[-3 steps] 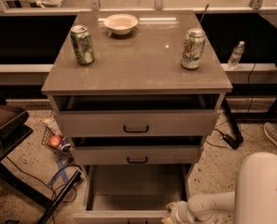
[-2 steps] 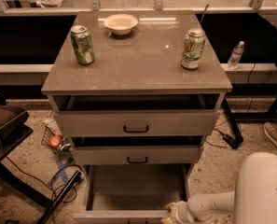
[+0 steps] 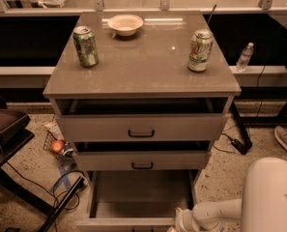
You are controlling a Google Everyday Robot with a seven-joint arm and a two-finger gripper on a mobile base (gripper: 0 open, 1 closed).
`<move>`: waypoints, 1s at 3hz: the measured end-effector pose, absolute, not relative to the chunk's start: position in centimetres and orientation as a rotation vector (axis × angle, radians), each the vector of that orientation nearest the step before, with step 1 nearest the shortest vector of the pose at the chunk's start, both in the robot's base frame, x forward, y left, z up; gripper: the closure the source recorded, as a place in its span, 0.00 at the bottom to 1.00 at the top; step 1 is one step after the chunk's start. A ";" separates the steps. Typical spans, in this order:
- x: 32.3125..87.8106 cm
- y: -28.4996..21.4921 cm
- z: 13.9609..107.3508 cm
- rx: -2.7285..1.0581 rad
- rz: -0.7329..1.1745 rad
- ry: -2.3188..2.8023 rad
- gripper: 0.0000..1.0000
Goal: Open bottom drawer
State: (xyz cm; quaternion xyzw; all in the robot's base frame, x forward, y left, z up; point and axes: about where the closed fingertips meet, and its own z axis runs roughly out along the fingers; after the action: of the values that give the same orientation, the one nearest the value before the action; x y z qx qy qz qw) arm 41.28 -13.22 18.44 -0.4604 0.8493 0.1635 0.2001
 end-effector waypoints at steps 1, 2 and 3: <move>41.3 -13.2 18.4 -1.287 0.457 2.374 0.00; 42.0 -13.1 20.7 -1.352 0.376 2.384 0.00; 44.8 -13.0 26.9 -1.509 0.197 2.366 0.25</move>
Offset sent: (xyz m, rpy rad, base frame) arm 0.0301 -0.0002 0.0871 -0.2631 -0.0481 0.1002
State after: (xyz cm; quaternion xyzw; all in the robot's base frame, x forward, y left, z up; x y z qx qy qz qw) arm 44.79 -13.02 26.95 -0.5291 0.8298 0.0692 0.1634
